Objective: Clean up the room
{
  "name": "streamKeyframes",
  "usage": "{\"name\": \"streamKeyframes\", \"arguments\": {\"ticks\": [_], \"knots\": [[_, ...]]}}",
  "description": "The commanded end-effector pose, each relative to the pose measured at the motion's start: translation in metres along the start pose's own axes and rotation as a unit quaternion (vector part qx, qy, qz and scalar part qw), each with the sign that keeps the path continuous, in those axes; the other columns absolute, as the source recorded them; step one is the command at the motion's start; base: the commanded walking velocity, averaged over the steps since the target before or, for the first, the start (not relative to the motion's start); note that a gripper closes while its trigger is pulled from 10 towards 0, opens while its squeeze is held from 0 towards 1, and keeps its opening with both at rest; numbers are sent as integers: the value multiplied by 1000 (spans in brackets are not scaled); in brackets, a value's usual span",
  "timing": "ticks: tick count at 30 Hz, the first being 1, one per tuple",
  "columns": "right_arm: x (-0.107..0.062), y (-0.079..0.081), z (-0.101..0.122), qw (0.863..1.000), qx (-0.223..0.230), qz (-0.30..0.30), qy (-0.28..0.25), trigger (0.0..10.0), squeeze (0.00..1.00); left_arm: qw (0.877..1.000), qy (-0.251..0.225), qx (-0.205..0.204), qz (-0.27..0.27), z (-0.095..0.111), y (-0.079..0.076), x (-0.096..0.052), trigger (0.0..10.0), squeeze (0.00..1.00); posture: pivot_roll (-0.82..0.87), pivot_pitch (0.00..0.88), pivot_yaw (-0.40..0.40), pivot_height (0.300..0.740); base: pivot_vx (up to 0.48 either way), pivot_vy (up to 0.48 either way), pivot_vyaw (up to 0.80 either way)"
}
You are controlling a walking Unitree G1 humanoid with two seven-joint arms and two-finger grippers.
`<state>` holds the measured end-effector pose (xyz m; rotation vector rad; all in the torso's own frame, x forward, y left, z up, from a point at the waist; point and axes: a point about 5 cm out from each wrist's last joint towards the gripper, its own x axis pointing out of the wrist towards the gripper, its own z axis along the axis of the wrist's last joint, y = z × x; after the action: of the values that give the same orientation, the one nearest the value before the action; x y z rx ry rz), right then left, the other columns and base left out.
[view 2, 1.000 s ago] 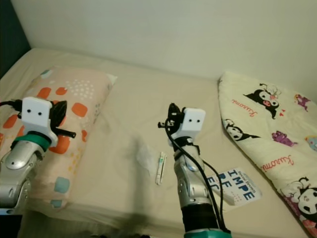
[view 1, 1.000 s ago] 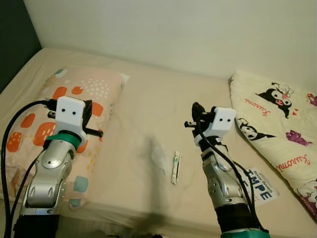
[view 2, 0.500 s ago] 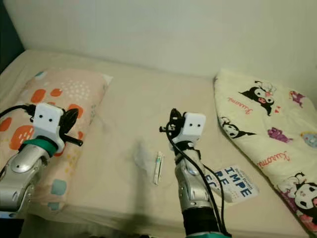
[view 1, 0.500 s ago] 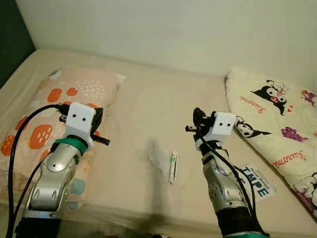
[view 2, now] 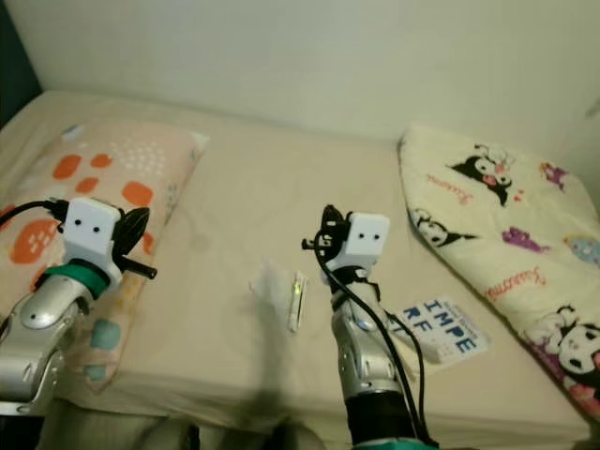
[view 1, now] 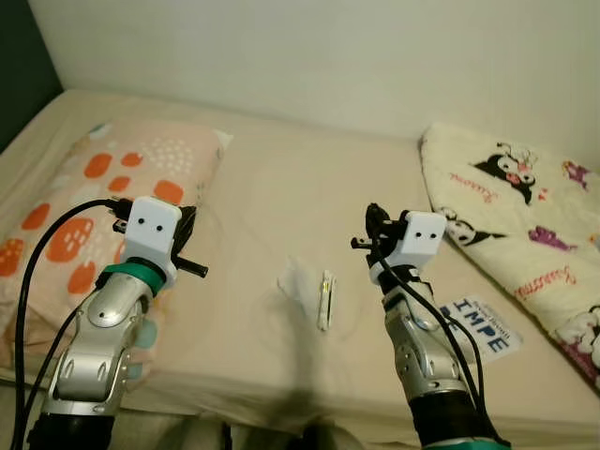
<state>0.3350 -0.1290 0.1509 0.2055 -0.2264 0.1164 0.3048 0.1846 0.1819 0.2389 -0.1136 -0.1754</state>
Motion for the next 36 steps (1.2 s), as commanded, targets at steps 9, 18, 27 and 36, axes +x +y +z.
{"name": "streamKeyframes", "arguments": {"ticks": [9,18,27,36], "knots": [[-3,-3,-5,1000,-6,-1,13,10000,0,1000,14,-3,-1,-8,-4,-2,10000,0,135,88,-48,616,0,0,0],[-4,-3,-5,1000,-7,2,14,10000,0,1000,14,-5,3,-8,-4,-2,10000,0,133,87,-53,616,0,0,0],[-8,2,-21,997,-25,30,62,10000,0,1000,26,-5,2,-15,-4,-7,10000,0,134,116,-63,616,0,0,0],[6,2,-41,991,-72,3,117,10000,0,996,66,53,-26,-32,1,-27,10000,0,137,240,-77,616,0,0,0]]}}
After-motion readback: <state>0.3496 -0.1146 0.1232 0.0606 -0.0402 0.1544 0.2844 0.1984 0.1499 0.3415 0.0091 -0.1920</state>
